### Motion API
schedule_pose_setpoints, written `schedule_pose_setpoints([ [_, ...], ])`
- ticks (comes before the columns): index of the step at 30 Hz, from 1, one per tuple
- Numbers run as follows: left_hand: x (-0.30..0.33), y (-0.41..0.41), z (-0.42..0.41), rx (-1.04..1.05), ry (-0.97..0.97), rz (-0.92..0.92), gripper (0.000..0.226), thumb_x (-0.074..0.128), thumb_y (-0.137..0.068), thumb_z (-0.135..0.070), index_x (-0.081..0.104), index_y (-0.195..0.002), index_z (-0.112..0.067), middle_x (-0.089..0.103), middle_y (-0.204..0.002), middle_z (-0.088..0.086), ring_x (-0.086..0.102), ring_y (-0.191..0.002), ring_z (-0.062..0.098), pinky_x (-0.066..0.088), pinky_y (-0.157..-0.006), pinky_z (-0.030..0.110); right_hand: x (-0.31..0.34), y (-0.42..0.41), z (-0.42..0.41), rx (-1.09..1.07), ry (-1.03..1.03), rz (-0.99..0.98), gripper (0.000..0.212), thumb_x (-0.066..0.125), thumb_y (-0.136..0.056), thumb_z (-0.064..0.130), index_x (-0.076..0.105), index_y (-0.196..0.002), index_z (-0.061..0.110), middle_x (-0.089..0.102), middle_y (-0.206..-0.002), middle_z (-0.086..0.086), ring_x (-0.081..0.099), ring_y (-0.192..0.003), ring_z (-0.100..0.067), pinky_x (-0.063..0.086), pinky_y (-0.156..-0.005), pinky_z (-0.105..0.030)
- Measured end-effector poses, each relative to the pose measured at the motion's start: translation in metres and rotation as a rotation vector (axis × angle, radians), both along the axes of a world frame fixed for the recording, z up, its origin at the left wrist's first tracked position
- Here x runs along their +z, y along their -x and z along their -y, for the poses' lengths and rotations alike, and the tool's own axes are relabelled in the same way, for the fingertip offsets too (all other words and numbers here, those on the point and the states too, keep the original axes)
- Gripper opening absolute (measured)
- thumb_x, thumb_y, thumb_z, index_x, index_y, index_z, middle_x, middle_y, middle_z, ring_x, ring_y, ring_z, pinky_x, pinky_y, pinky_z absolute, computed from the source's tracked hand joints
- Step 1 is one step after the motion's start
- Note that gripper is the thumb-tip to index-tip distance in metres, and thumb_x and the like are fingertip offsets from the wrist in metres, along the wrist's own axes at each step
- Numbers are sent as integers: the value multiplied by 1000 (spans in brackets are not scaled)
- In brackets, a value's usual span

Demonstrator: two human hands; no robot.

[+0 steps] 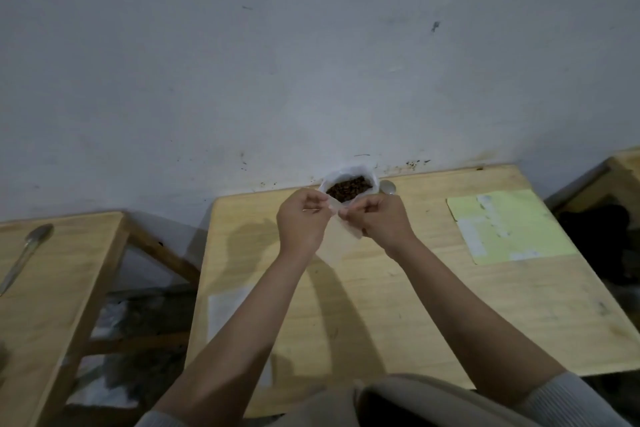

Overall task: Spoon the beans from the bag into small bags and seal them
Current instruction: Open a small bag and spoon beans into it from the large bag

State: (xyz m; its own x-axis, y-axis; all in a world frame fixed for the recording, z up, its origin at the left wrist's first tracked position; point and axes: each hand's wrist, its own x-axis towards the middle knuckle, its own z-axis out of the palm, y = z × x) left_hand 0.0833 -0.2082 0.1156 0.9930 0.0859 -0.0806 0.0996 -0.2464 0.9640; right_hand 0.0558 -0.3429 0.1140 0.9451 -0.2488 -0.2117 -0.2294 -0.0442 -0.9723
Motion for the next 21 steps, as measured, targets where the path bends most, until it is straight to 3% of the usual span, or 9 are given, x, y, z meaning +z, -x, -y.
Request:
schedule_pose_setpoints([
  [2, 2, 0, 5, 0, -44, 7, 23, 73, -72, 2, 68, -72, -20, 66, -71, -8, 61, -66, -2, 49, -63, 16, -2, -1, 3, 9, 169, 76, 20, 80, -72, 11, 68, -60, 21, 66, -59, 3, 59, -57, -11, 49, -57, -26],
  [4, 5, 0, 8, 20, -72, 0, 17, 73, -73, -4, 71, -72, -21, 67, -72, -11, 64, -71, 1, 51, -67, 17, -1, -2, 8, 42, 236, 92, 18, 79, -72, 9, 69, -64, 21, 67, -67, 2, 61, -64, -13, 53, -65, -31],
  [7, 7, -3, 12, 32, -69, 3, 20, 77, -72, -9, 69, -64, -26, 68, -68, -12, 67, -71, 9, 53, -69, 21, 1, -1, 16, 101, 222, 82, 16, 74, -76, 1, 71, -76, 17, 67, -68, 5, 63, -64, -9, 57, -64, -36],
  [11, 7, -8, 18, -22, -124, -46, 15, 74, -73, -2, 71, -75, -17, 64, -69, -10, 62, -68, 6, 47, -63, 10, 6, 0, 22, 191, 512, 134, 13, 67, -80, 0, 76, -80, 9, 67, -75, 8, 57, -58, 9, 43, -60, -6],
  [13, 8, -8, 21, -54, -143, -25, 15, 72, -75, -1, 71, -80, -15, 63, -72, -10, 59, -69, 0, 43, -60, 3, 8, -1, 24, 214, 605, 108, 15, 63, -82, 3, 76, -86, 10, 66, -78, 9, 54, -57, 9, 40, -61, -7],
  [17, 11, -8, 27, -76, -183, 18, 15, 68, -76, 2, 73, -84, -11, 60, -74, -12, 55, -70, -8, 40, -61, 0, 7, -3, 26, 191, 574, 82, 9, 70, -78, 5, 76, -84, 8, 67, -73, 9, 54, -55, 10, 40, -57, -3],
  [19, 12, -8, 28, -84, -193, 22, 17, 68, -75, 1, 72, -81, -14, 60, -75, -13, 57, -72, -4, 41, -62, 1, 6, -5, 27, 169, 520, 70, 7, 75, -75, 4, 76, -82, 6, 59, -64, 17, 54, -54, 14, 41, -55, -2],
  [21, 11, -9, 29, -85, -204, 16, 20, 69, -73, 0, 69, -78, -19, 61, -76, -13, 61, -76, 5, 45, -66, 8, 3, -6, 30, 138, 461, 58, 8, 75, -74, 3, 76, -81, 4, 62, -64, 10, 56, -54, 12, 41, -54, -3],
])
